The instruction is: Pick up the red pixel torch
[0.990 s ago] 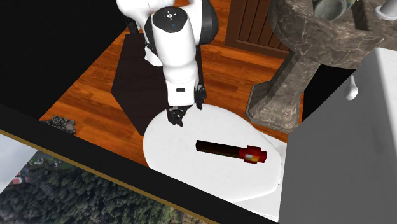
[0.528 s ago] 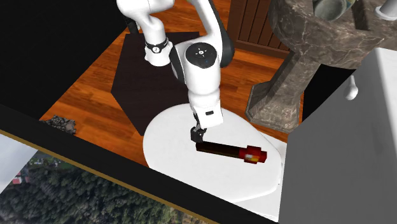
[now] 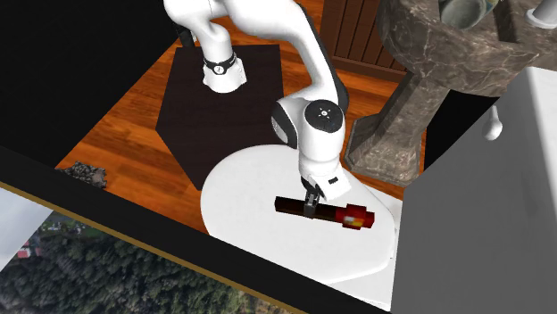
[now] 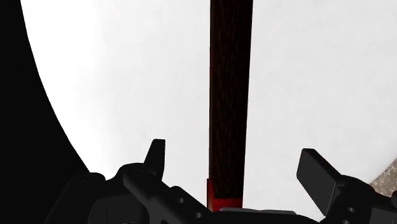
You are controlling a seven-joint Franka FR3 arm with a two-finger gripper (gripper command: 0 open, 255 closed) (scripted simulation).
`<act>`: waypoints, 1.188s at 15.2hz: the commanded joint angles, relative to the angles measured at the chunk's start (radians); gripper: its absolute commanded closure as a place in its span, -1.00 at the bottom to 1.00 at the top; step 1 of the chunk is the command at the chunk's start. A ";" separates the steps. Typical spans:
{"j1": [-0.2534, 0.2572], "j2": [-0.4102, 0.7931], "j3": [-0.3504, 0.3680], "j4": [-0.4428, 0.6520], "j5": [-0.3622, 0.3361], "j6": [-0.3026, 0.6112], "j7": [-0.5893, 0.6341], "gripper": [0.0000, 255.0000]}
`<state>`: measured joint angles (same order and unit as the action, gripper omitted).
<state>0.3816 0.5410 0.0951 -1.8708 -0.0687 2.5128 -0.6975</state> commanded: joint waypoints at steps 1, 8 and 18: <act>0.019 0.069 0.006 0.057 -0.024 0.011 -0.022 -1.00; 0.030 0.148 -0.001 0.082 -0.038 0.065 -0.023 -1.00; 0.032 0.167 -0.003 0.085 -0.040 0.080 -0.021 1.00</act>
<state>0.4137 0.7068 0.0917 -1.7845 -0.1090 2.5925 -0.7185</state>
